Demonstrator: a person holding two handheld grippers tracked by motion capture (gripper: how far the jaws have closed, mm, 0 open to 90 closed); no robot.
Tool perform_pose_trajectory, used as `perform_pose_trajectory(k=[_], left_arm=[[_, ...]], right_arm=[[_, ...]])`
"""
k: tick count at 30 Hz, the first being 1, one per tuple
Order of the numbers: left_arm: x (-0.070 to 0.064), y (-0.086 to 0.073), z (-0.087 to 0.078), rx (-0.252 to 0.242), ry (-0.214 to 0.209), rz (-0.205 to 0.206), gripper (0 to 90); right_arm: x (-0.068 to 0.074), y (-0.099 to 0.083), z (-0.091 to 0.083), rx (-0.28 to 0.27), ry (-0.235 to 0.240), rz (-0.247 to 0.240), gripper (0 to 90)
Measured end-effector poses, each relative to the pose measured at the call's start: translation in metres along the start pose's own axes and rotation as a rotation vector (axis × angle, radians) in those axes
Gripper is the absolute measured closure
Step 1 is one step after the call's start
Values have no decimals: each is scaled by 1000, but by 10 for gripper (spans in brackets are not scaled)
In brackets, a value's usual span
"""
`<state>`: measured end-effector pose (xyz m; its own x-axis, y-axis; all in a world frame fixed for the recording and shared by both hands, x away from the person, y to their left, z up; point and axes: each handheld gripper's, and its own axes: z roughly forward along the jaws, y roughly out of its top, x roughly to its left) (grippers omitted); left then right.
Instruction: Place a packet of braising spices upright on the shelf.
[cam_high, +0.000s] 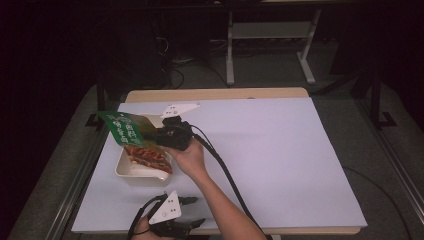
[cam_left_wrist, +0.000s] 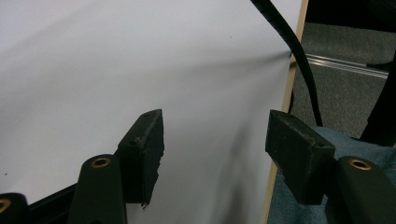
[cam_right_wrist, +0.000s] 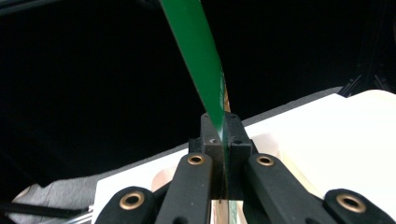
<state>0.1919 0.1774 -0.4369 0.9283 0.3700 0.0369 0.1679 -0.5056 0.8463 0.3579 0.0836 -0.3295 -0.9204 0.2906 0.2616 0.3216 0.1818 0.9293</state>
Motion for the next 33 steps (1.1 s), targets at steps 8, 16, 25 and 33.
perform_pose_trajectory(k=[8, 16, 25, 33], left_arm=[[-2, 0, 1, 3, -4, 12, 369], [-2, 1, 1, -2, -5, 17, 369], [-1, 1, 1, 2, -5, 23, 369], [-2, 1, 2, -1, -5, 19, 368]], right_arm=[[-10, -7, -1, -36, -12, 76, 898], [-7, -12, 5, -12, -32, 68, 897], [-12, -29, 6, -12, -41, 72, 896], [-7, -28, 7, 6, -18, 31, 895]])
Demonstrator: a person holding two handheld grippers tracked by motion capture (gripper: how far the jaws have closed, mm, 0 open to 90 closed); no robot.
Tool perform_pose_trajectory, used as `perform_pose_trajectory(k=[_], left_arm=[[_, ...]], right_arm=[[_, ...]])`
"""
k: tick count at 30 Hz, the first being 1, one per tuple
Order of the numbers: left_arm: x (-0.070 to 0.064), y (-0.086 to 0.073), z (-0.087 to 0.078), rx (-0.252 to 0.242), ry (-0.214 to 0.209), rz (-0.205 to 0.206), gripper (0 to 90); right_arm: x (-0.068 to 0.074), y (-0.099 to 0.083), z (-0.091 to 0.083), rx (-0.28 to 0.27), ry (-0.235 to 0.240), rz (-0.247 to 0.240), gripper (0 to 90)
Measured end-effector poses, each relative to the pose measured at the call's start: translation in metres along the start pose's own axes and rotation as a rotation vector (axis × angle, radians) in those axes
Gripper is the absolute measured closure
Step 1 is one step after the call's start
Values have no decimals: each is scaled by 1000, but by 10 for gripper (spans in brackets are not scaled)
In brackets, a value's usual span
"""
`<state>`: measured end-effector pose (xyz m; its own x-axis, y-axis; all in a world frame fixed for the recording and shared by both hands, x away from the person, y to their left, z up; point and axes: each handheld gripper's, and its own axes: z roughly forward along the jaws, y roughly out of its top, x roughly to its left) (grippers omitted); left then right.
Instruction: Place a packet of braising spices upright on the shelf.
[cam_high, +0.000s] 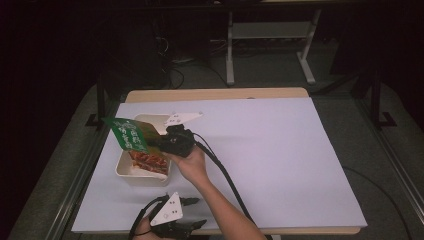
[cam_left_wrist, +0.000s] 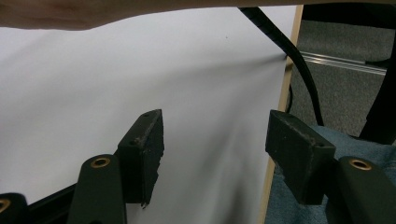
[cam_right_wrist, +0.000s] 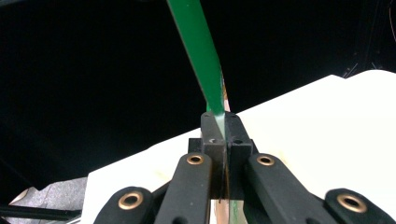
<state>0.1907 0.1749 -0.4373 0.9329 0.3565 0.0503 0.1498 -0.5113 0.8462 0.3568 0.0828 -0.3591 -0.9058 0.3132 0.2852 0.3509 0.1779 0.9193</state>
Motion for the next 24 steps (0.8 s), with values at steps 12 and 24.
perform_pose_trajectory(k=[12, 24], left_arm=[[1, 0, 1, 9, 3, 7, 360], [1, 0, 1, 7, 9, 3, 352]], right_arm=[[-3, 4, -1, 96, -44, -32, 763], [-7, 4, -8, 137, -63, -32, 670]])
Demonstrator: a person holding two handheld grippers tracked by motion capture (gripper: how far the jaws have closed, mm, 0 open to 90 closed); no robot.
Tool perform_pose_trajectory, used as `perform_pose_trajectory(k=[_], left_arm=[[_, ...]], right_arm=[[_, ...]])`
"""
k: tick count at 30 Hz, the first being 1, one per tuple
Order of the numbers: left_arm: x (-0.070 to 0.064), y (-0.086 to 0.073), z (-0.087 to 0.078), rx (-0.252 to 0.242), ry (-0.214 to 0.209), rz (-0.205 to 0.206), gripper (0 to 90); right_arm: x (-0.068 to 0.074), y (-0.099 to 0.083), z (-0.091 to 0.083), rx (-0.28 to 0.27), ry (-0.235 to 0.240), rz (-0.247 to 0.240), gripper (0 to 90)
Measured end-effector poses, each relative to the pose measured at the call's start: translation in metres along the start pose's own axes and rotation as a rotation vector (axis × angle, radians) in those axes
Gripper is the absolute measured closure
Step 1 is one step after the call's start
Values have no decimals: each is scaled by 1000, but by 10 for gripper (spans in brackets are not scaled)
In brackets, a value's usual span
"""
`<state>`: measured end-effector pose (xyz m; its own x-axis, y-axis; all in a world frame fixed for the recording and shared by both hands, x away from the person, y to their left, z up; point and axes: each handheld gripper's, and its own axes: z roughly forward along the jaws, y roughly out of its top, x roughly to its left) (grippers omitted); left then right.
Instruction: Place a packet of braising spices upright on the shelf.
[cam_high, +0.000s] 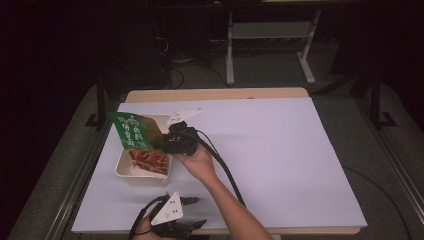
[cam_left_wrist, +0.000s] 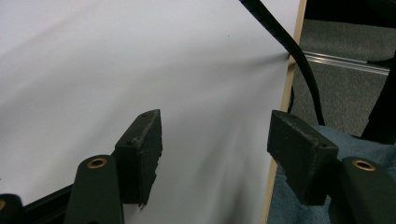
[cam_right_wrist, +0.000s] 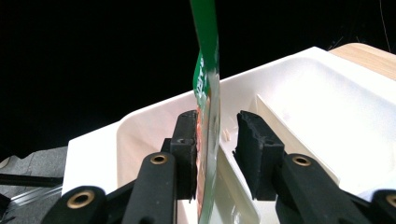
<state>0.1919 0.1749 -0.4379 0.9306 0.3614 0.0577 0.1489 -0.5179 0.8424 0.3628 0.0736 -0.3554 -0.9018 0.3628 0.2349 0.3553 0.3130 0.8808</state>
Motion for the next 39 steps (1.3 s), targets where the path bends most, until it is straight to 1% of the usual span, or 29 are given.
perform_pose_trajectory(k=[4, 7, 8, 12, 13, 14, 15, 17, 19, 23, 26, 29, 32, 36, 39], left_arm=[[1, 0, 0, 2, -1, -7, 348], [2, -1, 0, 4, 0, -15, 344], [2, -1, 0, 6, 2, -14, 342], [3, -1, 2, 5, 1, -19, 335], [3, -1, 2, 6, 0, -21, 335], [3, -2, 2, 11, -1, -24, 333], [5, -2, 2, 24, 1, -10, 333], [5, -2, 2, 22, 2, -17, 331], [6, -3, 3, 18, 3, -21, 331], [9, -3, 2, 27, 9, -14, 329], [10, -4, 1, 28, 12, -24, 325], [11, -4, 1, 22, 16, -30, 315], [11, -4, 1, 19, 14, -42, 315], [11, -4, 2, 19, 15, -42, 314], [12, -4, 2, 22, 16, -45, 313]], right_arm=[[0, 0, -4, 9, 16, 3, 637], [-1, 0, -7, 15, 26, -10, 619], [0, 0, -9, 17, 21, -12, 612], [0, -1, -19, 23, 22, -27, 584], [0, -1, -19, 23, 22, -27, 584], [0, -2, -22, 20, 30, -23, 567], [0, -2, -22, 20, 30, -23, 567], [0, -2, -27, 9, 48, -24, 559], [2, -2, -33, 9, 50, -28, 554], [2, -2, -41, 15, 41, -43, 537], [1, -4, -46, 17, 41, -39, 530], [-1, -8, -54, 14, 55, -30, 529], [-2, -12, -62, 8, 48, -30, 523], [-7, -18, -74, 8, 31, -7, 509], [-11, -23, -82, 15, 14, -1, 501]])
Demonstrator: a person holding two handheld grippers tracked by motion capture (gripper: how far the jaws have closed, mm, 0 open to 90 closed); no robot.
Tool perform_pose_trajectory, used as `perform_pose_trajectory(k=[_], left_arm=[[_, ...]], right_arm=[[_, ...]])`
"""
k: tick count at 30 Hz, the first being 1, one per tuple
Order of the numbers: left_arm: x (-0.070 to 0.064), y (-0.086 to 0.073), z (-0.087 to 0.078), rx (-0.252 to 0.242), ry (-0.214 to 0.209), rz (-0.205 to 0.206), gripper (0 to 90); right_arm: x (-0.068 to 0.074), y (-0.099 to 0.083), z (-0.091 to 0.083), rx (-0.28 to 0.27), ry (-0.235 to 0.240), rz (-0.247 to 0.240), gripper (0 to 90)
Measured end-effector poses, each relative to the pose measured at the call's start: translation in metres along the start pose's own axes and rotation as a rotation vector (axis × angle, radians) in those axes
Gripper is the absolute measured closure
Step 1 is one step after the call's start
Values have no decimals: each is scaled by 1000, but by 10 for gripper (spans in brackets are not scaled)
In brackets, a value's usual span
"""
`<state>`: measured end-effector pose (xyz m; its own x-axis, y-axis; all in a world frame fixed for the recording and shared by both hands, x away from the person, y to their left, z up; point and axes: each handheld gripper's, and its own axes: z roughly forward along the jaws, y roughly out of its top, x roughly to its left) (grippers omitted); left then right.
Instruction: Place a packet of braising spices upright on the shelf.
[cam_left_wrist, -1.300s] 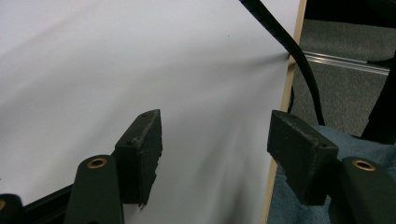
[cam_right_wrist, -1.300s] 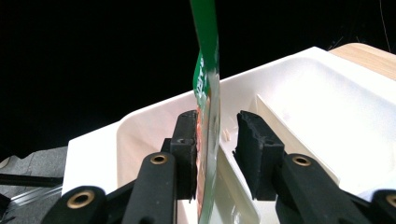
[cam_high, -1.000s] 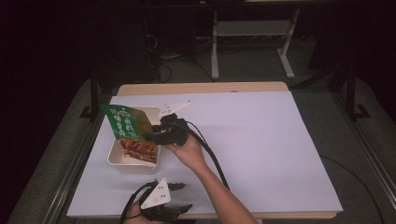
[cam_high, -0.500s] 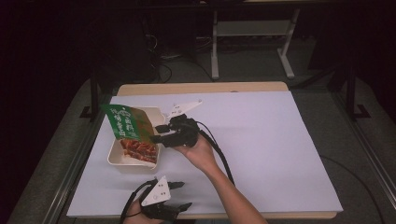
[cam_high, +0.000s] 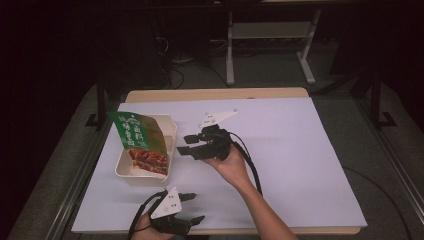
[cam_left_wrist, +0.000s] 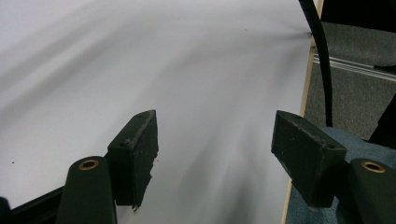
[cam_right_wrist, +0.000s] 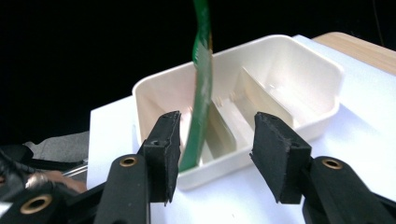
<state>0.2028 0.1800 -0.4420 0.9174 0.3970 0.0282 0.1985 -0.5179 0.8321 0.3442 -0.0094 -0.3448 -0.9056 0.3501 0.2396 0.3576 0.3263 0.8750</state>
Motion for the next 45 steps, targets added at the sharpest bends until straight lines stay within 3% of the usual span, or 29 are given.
perform_pose_trajectory(k=[20, 33, 45], left_arm=[[3, 0, 0, -3, 8, 3, 306], [2, 0, -1, -4, 9, -2, 300], [3, 0, -1, -3, 7, -11, 300]], right_arm=[[-14, -37, -52, 15, -71, 55, 439], [-13, -83, -83, 28, -109, 110, 408], [-13, -125, -100, 33, -150, 153, 365]])
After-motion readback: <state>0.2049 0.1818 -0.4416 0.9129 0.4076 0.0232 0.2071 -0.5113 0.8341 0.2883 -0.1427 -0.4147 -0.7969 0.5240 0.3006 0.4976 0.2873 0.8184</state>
